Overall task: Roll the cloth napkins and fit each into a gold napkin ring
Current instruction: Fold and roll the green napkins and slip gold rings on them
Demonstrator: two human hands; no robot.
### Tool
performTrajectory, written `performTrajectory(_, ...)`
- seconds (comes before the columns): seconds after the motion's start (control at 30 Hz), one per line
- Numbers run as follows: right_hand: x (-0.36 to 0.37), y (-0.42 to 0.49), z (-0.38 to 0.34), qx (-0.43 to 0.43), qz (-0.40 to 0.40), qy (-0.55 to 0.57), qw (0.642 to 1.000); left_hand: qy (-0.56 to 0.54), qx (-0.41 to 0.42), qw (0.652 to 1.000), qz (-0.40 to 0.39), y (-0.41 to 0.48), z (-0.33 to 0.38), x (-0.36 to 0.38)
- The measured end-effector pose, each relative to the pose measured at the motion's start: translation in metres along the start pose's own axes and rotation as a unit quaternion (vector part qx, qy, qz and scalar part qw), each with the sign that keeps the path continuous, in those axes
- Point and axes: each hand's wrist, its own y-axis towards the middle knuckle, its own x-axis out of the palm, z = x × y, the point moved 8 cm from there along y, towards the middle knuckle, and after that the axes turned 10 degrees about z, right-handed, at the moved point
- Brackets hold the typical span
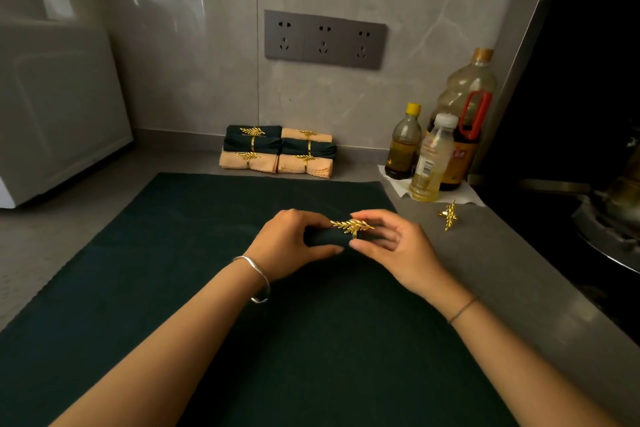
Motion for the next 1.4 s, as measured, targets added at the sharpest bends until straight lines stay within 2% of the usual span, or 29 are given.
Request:
performTrajectory(0.13, 0.002, -0.001, -0.001, -0.003, -0.016, -0.007, 1.0, -0.07, -0.015, 0.997, 0.005, -0.001, 0.002, 0.002)
performTrajectory(0.27, 0.003, -0.002, 0.001, 0.02, -0.053, -0.036, 0.998, -0.058, -0.002, 0.998, 0.0, -0.001, 0.004, 0.001)
performTrajectory(0.43, -0.001, -0.005, 0.008, 0.068, -0.083, -0.016, 0.994, -0.049, -0.004, 0.999, -0.021, -0.003, 0.004, 0.003)
performTrajectory(0.63, -0.002, -0.003, 0.006, 0.055, -0.047, -0.003, 0.997, -0.024, 0.007, 0.999, -0.031, -0.006, 0.009, 0.006)
performTrajectory(1.03, -0.016, 0.003, 0.007, 0.056, -0.051, -0.035, 0.997, 0.075, 0.001, 0.997, -0.031, 0.001, -0.002, -0.001)
performTrajectory(1.4, -0.03, 0.004, 0.016, 0.085, -0.07, -0.048, 0.993, 0.072, 0.0, 0.996, -0.042, 0.002, -0.007, 0.002)
